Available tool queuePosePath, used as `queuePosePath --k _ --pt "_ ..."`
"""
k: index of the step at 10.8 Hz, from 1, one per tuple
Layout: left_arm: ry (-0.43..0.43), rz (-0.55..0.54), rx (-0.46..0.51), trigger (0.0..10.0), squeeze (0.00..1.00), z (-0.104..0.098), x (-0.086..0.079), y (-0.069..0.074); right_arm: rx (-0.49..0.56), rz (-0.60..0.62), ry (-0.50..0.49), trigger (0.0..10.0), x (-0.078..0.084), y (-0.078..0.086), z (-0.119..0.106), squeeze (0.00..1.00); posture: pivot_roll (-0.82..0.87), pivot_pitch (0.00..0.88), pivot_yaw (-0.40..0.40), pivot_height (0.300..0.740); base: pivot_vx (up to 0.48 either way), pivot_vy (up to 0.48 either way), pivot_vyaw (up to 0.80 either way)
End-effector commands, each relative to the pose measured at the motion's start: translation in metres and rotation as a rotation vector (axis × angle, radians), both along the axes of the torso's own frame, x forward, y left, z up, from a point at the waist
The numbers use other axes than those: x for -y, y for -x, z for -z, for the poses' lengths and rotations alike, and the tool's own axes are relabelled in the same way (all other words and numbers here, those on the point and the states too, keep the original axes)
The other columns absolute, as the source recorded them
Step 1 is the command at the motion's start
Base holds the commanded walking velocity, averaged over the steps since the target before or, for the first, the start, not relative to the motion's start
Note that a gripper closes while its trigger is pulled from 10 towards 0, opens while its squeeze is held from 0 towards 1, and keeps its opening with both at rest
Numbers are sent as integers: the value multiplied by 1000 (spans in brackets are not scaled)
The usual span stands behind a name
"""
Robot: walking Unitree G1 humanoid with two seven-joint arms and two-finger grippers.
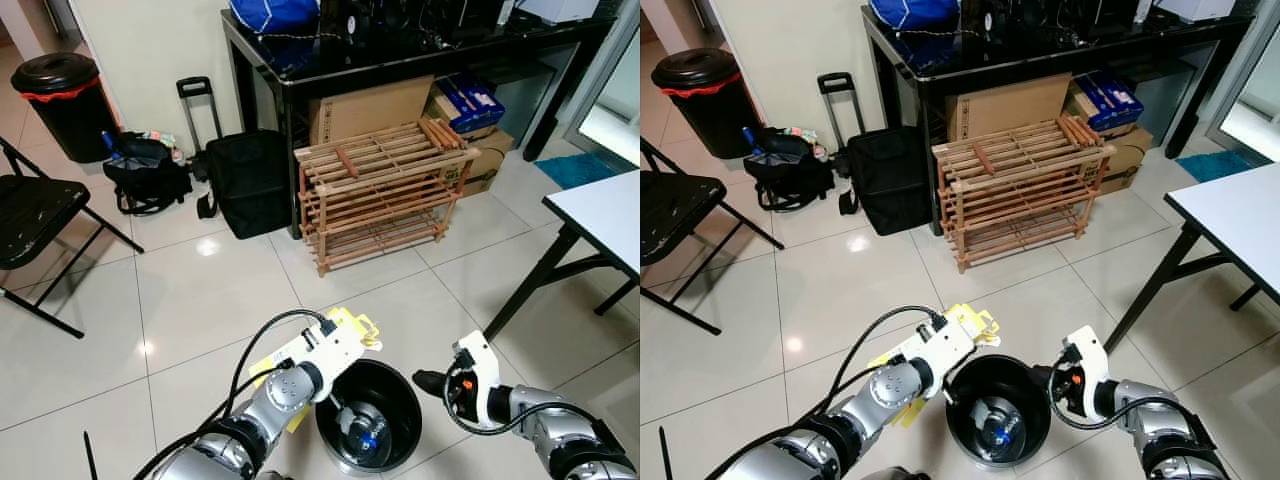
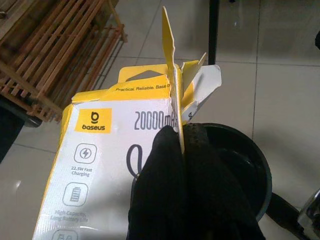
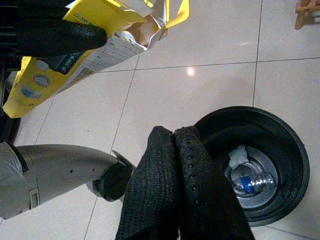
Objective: Picking trash to rubbish bin
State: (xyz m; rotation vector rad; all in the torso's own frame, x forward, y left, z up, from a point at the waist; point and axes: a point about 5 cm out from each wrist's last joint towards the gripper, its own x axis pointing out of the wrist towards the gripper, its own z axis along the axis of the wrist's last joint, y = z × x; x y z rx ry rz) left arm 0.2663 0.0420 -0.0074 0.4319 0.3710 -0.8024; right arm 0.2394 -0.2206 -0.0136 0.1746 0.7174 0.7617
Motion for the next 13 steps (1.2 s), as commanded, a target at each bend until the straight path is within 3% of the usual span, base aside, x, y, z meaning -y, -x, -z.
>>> queuePosePath --k 1,4,8,13 --pt "-9 0 -4 10000 0 0 -1 -1 9 14 3 10000 3 -1 -2 0 -65 29 41 740 345 0 0" --pt "-11 68 0 10000 0 -2 8 1 29 13 8 10000 2 -3 -4 0 -80 29 44 740 124 0 0" --pt "-3 153 34 10000 0 -16 36 -3 52 20 19 10000 10 -1 -7 0 -118 49 51 740 0 0 0" --pt "9 233 21 10000 0 -13 50 10 62 15 34 10000 14 9 -5 0 -146 94 49 740 0 0 0"
